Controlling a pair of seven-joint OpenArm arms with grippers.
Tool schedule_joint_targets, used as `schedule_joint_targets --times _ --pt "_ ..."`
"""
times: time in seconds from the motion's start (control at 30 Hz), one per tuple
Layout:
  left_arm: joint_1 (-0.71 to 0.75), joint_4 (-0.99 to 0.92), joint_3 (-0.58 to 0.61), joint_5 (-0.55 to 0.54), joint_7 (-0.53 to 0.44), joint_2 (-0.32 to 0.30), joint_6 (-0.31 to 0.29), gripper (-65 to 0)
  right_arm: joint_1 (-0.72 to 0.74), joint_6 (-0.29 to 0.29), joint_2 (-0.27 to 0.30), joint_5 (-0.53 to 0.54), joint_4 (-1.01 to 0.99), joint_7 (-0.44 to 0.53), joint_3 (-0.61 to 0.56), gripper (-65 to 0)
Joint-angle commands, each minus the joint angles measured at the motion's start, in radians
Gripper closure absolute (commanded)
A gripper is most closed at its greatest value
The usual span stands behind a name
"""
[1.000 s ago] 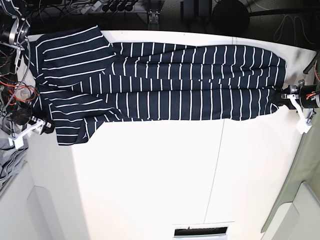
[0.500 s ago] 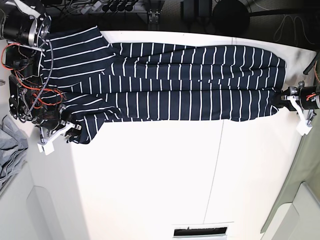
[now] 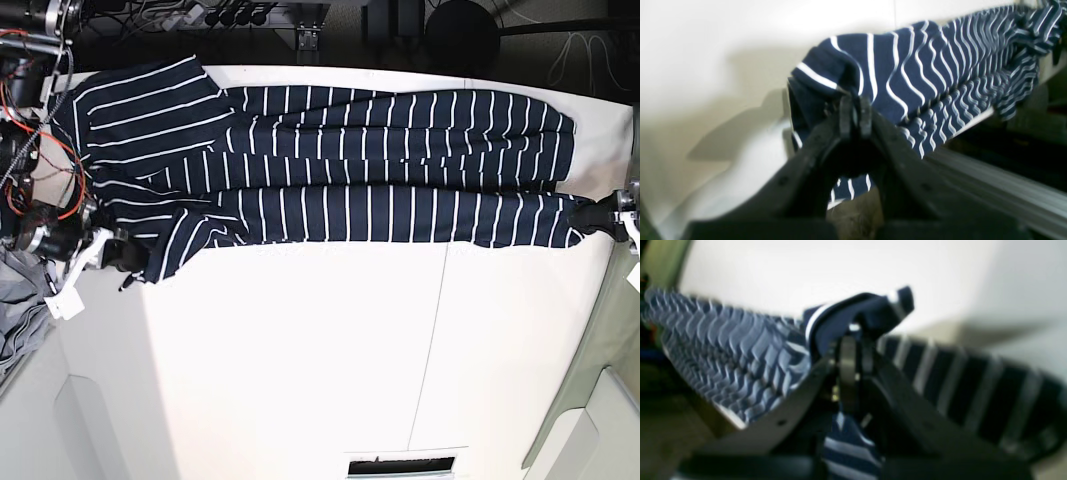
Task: Layout the t-shirt on the table in an organized manner, then fold the t-shirt properly
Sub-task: 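Lower the folded strip and press it flat with both grippers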
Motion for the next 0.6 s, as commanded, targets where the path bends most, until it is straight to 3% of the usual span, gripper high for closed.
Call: schedule_joint_targets --times 0.0,0.13,0.43,0.47,0.53,0.57 --pt "-0.016 0.01 -0.006 -0.024 0.003 -0.047 -0.004 0.0 -0.008 0.006 0.029 0.045 0.045 0.02 0.005 0.0" --pt "-0.002 0.01 -0.006 -0.027 0.005 -0.069 -0.004 0.0 -0.129 0.006 0.07 0.059 0.15 0.019 0.019 0.0" --pt "0.077 0.01 -0.006 -0.027 0.029 -0.065 -0.004 0.0 -0.301 0.006 0.069 0.039 0.23 0.025 0.029 0.0" --pt "0.092 0.01 -0.006 -0.027 0.032 -0.065 -0.004 -0.8 -0.309 0.006 0.069 0.026 0.23 0.027 0.029 0.0" --pt "0.12 0.01 -0.006 -0.027 0.031 -0.065 -0.004 -9.2 -0.322 0.006 0.069 -0.003 0.23 0.027 0.029 0.0" --pt "0.134 0.01 -0.006 -0.027 0.031 -0.065 -0.004 -13.3 -0.325 0.006 0.069 -0.018 0.23 0.028 0.029 -9.5"
